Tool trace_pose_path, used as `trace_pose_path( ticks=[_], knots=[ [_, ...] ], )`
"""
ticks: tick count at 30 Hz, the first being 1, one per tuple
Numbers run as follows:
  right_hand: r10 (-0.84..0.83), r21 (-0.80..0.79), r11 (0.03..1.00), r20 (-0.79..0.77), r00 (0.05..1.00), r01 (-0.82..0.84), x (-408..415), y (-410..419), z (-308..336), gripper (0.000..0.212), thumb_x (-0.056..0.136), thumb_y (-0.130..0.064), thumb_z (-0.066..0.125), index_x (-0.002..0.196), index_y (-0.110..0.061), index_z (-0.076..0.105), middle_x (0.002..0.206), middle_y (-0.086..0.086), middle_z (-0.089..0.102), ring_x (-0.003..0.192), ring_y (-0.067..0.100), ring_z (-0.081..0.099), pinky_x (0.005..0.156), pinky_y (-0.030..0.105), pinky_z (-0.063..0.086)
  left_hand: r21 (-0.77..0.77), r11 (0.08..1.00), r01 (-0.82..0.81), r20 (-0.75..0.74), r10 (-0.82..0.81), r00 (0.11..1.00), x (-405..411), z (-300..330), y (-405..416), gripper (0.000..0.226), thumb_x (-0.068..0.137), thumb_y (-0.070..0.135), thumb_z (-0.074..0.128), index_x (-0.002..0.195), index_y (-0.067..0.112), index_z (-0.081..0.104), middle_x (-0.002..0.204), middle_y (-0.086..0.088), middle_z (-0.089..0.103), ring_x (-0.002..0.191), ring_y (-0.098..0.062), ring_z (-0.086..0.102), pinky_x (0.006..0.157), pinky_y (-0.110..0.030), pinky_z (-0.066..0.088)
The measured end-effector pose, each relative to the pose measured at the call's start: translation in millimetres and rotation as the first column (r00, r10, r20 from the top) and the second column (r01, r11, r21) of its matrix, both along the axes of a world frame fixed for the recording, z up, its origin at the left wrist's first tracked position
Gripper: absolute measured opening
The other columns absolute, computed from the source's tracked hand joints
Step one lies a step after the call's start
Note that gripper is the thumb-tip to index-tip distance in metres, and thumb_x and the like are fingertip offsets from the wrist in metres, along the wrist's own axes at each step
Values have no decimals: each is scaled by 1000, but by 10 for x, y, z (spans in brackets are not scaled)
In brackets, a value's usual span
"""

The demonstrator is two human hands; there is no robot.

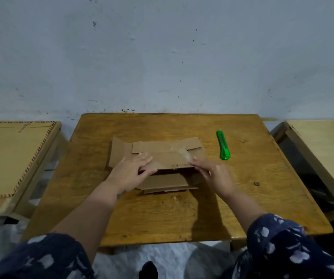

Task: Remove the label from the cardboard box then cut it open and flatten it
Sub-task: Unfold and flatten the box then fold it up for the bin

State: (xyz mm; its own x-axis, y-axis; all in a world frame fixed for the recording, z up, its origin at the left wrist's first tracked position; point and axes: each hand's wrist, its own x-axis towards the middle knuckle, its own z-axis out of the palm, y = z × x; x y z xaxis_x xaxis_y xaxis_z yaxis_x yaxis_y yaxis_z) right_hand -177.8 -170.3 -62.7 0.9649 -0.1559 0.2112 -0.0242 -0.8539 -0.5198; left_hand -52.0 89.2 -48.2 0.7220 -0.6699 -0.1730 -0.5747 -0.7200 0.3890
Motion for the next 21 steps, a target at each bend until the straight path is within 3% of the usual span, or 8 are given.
trace_pose_path(
  ticks=[6,11,16,18,21],
  knots=[
    [87,-157,982,-109,990,-104,3,-40,-187,32,89,-20,62,121,-24,64,134,0,58,125,17,54,103,40,46,71,996,48,0,-48,999,58,-196,22,61,95,58,18,150,31,23,159,12,13,145,-2,7,118,-48,6],
    [69,-200,971,-286,956,-130,119,-31,-204,43,92,-14,54,133,-27,52,149,-5,40,139,15,34,116,36,29,45,999,31,-48,-29,998,129,-319,-12,68,91,61,8,149,30,26,159,12,8,145,-1,1,118,-47,0],
    [50,-142,983,-411,910,-118,30,-29,-244,55,90,-51,47,142,-38,35,156,-17,20,145,3,11,120,46,5,-84,996,-13,-112,4,994,97,-434,66,68,93,59,10,150,25,23,158,13,5,144,0,-3,120,-42,-3],
    [-3,-90,995,-376,927,-34,22,29,-281,55,88,-59,45,139,-38,41,154,-18,24,144,3,14,119,47,5,-146,988,-43,-126,25,992,76,-515,127,74,91,65,6,150,23,22,158,13,5,144,1,-4,119,-36,-5],
    [-155,2,987,-259,953,161,112,165,-334,48,88,-54,52,131,-33,51,147,-13,41,138,7,31,118,47,17,-180,981,-78,-135,54,989,52,-568,162,74,92,64,3,150,22,22,158,10,10,144,0,-1,118,-33,-5]
  ],
)
